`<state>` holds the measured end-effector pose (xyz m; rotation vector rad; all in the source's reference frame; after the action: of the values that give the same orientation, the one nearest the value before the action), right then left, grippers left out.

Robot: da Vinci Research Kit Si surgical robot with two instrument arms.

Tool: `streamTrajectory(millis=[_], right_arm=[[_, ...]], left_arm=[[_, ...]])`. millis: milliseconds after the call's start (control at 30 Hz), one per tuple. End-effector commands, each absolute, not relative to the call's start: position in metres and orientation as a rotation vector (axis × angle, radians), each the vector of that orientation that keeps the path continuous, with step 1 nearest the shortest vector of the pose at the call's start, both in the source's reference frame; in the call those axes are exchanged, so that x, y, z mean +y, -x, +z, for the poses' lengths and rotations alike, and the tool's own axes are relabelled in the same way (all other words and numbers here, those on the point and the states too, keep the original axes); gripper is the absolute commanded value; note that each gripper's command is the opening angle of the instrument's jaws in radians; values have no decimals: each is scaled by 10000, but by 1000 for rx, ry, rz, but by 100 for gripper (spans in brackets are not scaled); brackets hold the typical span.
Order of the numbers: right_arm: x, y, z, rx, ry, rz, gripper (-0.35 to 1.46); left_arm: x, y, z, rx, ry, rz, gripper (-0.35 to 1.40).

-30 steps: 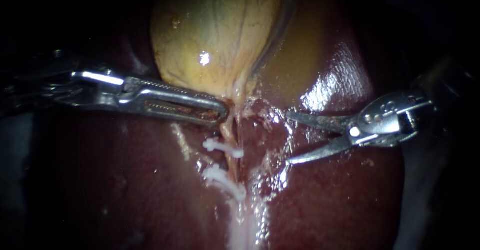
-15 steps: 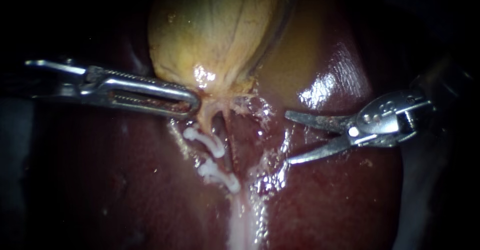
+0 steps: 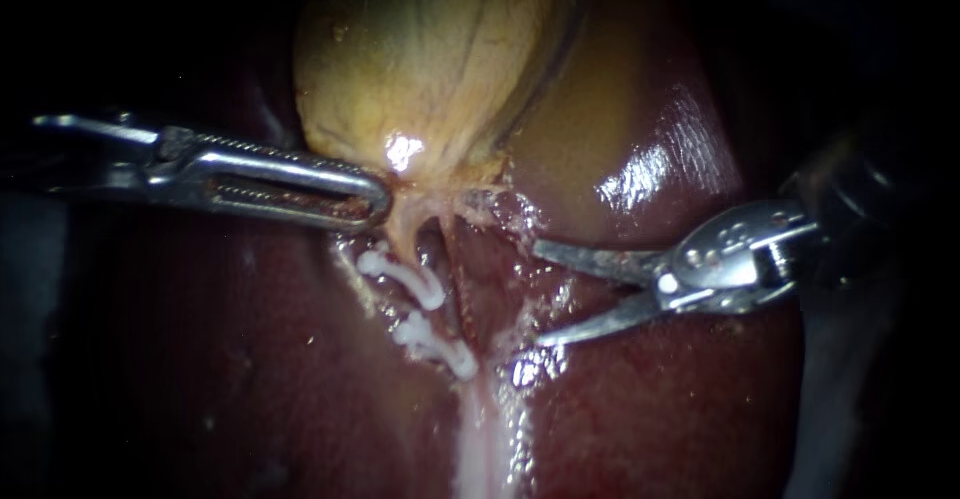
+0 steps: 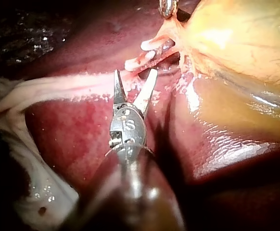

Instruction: Go to the cutting position left tube

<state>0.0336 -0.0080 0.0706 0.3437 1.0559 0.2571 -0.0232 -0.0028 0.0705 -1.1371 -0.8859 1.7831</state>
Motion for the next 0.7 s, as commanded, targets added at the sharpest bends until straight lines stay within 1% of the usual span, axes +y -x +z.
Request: streamTrajectory(millis=[33, 300, 700], right_arm=[[-81, -339, 708, 1054, -345, 252, 143], [-91, -361, 716, 1055, -354, 246, 143], [-110, -390, 737, 1037, -385, 243, 143]], left_arm=[[-28, 232, 706, -886, 1137, 1783, -35], [-28, 233, 706, -886, 1137, 1783, -35], [-29, 234, 705, -884, 1136, 1782, -35]])
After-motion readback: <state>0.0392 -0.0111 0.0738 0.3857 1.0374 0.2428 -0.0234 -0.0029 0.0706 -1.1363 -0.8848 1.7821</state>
